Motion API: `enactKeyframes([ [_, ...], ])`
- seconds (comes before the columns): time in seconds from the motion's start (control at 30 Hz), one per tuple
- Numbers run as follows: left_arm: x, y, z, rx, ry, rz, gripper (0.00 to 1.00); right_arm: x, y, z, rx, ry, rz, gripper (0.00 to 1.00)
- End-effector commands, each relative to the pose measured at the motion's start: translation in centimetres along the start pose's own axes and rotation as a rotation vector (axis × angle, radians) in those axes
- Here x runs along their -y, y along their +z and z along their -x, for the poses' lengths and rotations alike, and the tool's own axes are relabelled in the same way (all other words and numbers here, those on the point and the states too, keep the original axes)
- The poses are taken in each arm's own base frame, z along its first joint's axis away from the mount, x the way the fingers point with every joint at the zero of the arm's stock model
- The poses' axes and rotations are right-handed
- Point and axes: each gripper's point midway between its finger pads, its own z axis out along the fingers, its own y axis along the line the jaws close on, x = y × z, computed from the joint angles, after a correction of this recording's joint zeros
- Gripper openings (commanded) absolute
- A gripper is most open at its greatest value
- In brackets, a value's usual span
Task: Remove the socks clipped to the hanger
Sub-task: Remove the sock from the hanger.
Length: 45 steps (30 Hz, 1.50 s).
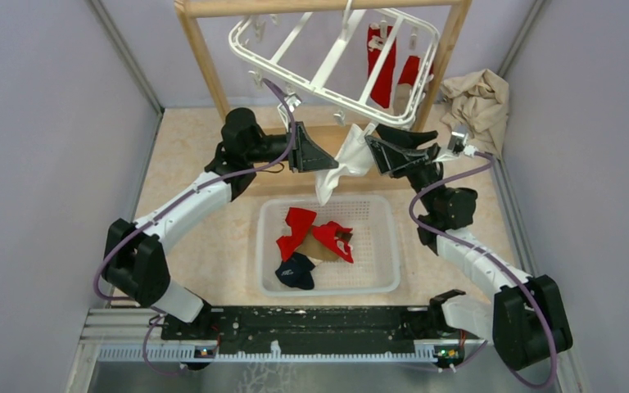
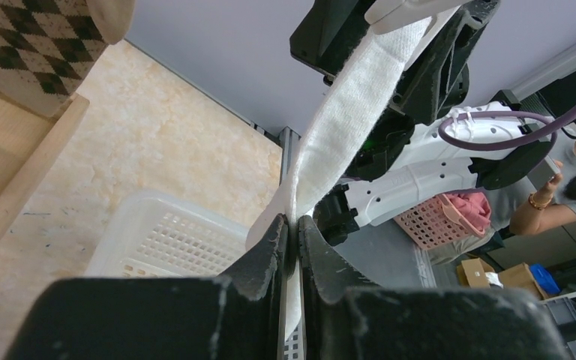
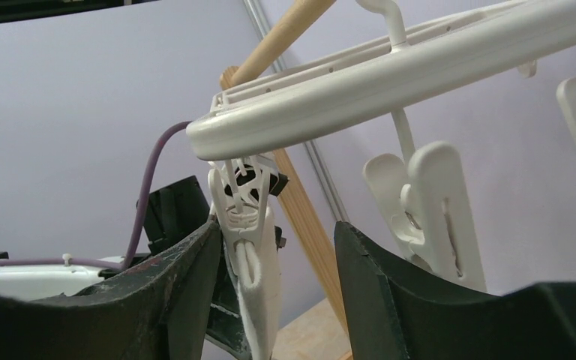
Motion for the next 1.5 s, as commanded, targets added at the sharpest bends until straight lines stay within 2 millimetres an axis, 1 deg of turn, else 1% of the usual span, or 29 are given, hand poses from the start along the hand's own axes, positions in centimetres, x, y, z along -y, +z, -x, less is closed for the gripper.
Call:
enactKeyframes([
  [0.0,0.2,0.2,0.5,-0.009,0.02,-0.025,0.14,-1.6,0.7,2.2,0.092,-0.023,0.064,0.58],
  [0.33,-0.3,0.4,0.2,-0.015,0.009,-0.024,0.13,-1.9,1.7,2.7,0.112,-0.012,0.094,0.59],
  [0.4,-0.3,0.4,0.2,-0.015,0.008,-0.024,0.14,-2.0,2.0,2.9,0.113,-0.014,0.099,0.6],
  [0.5,-0.4,0.5,0.2,-0.015,0.006,-0.025,0.13,-2.2,2.3,3.1,0.114,-0.022,0.103,0.64],
  [0.63,-0.5,0.5,0.2,-0.015,0.006,-0.027,0.13,-2.2,2.7,3.3,0.111,-0.028,0.102,0.65],
  [0.93,-0.4,0.7,0.2,-0.014,0.005,-0.031,0.13,-2.3,3.9,2.9,0.086,-0.043,0.101,0.65],
  [1.2,-0.2,0.7,0.2,-0.015,0.005,-0.034,0.13,-1.9,4.0,2.3,0.07,-0.05,0.081,0.64],
  [1.3,-0.3,0.8,0.1,-0.016,0.005,-0.035,0.13,-1.7,3.8,2.1,0.067,-0.054,0.07,0.59],
  [1.33,-0.3,0.8,0.1,-0.016,0.004,-0.034,0.13,-1.6,3.8,2.1,0.069,-0.053,0.068,0.56],
  [1.43,-0.3,0.8,0.1,-0.016,0.004,-0.037,0.13,-1.5,3.8,2.1,0.071,-0.053,0.066,0.4],
  [1.47,-0.3,0.8,0.1,-0.016,0.004,-0.037,0.13,-1.5,3.7,2.1,0.074,-0.05,0.066,0.36],
])
